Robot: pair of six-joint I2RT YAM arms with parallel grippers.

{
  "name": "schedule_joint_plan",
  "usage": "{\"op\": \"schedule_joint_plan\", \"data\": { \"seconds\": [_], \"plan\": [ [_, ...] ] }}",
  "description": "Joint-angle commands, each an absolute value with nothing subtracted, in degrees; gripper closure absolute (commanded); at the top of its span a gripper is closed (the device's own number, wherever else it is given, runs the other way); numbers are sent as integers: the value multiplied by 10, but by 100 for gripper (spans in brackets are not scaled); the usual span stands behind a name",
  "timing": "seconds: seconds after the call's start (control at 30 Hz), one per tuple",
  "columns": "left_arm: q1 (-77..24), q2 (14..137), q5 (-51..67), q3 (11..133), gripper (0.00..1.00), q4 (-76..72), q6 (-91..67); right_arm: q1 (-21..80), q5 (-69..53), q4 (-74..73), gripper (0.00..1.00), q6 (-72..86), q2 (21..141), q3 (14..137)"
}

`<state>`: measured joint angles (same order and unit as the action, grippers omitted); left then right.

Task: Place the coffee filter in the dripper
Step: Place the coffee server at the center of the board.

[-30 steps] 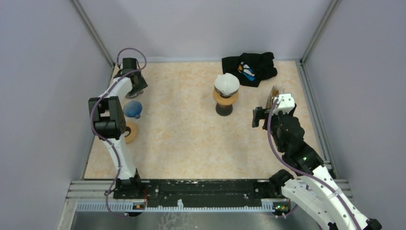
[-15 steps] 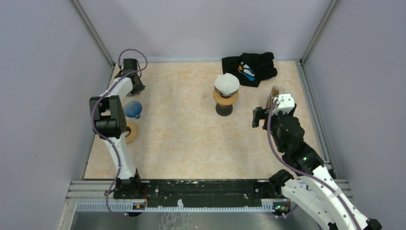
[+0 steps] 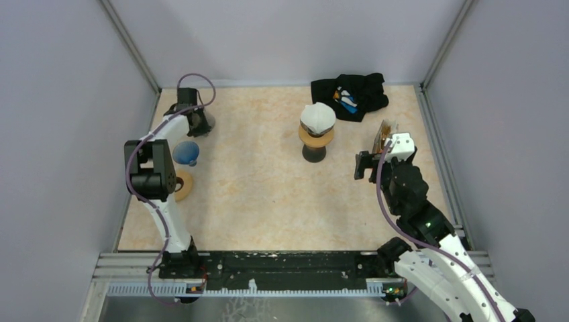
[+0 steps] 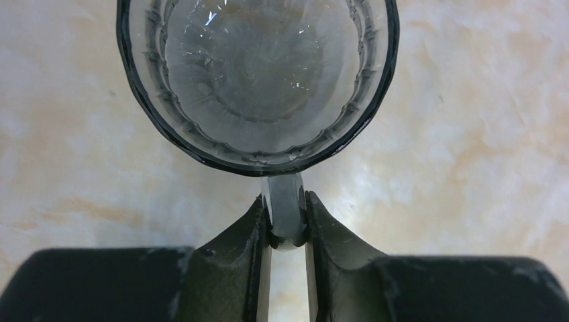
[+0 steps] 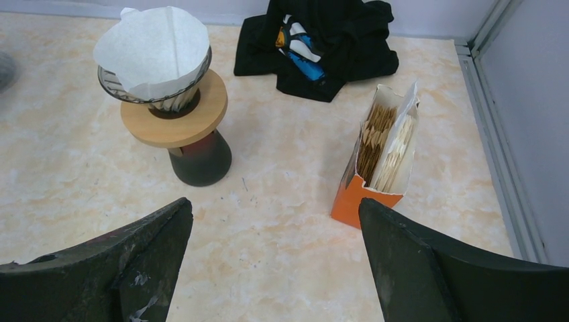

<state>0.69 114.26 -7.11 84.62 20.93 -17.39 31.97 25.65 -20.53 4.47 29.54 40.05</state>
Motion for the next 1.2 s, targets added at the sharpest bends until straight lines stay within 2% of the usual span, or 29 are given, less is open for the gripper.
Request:
{"op": "schedule_joint_plan", "data": {
  "seconds": [0.0,0.6,1.17],
  "plan": [
    [-27,1087,-11,809,90,194,-172,316,266,-175,6,40,288,404],
    [-229,902,-22,626,91,192,-224,316,268,-184,6,49,277,403],
    [-466,788,-133,504,90,206,-314,316,282,-189,7,50,277,402]
  ]
}}
